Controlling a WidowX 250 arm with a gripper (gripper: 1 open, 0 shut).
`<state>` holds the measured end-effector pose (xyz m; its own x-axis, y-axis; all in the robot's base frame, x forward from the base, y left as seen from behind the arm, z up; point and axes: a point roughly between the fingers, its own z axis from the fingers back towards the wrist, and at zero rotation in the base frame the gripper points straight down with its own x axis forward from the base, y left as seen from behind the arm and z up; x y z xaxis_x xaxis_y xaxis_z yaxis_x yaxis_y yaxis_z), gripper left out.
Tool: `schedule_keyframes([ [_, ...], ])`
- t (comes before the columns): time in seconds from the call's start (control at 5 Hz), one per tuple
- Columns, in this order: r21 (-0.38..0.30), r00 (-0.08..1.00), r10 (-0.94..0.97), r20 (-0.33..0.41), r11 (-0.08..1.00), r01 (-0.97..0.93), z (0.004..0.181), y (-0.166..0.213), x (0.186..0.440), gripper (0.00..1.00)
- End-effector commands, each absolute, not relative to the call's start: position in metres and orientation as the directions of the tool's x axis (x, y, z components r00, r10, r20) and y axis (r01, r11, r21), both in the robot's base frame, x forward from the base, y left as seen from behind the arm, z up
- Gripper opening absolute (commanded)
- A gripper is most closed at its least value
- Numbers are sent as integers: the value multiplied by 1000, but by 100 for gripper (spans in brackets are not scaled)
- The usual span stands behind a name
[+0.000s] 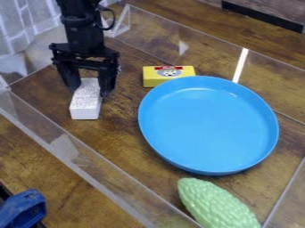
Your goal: Put the white object in the blue tray
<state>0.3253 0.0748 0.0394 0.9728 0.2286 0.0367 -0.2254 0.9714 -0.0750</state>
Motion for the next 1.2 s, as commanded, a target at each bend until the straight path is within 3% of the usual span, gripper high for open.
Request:
schedule_keyframes([
  [0.0, -70, 967, 253, 35, 966, -250, 29, 84, 324, 100],
  [0.4, -65, 965, 262, 28, 964, -259, 12, 88, 328, 100],
  [0.6, -68, 966, 259, 26, 964, -257, 14, 87, 328, 0],
  [1.0, -75, 972, 235, 25, 970, -232, 24, 84, 330, 0],
])
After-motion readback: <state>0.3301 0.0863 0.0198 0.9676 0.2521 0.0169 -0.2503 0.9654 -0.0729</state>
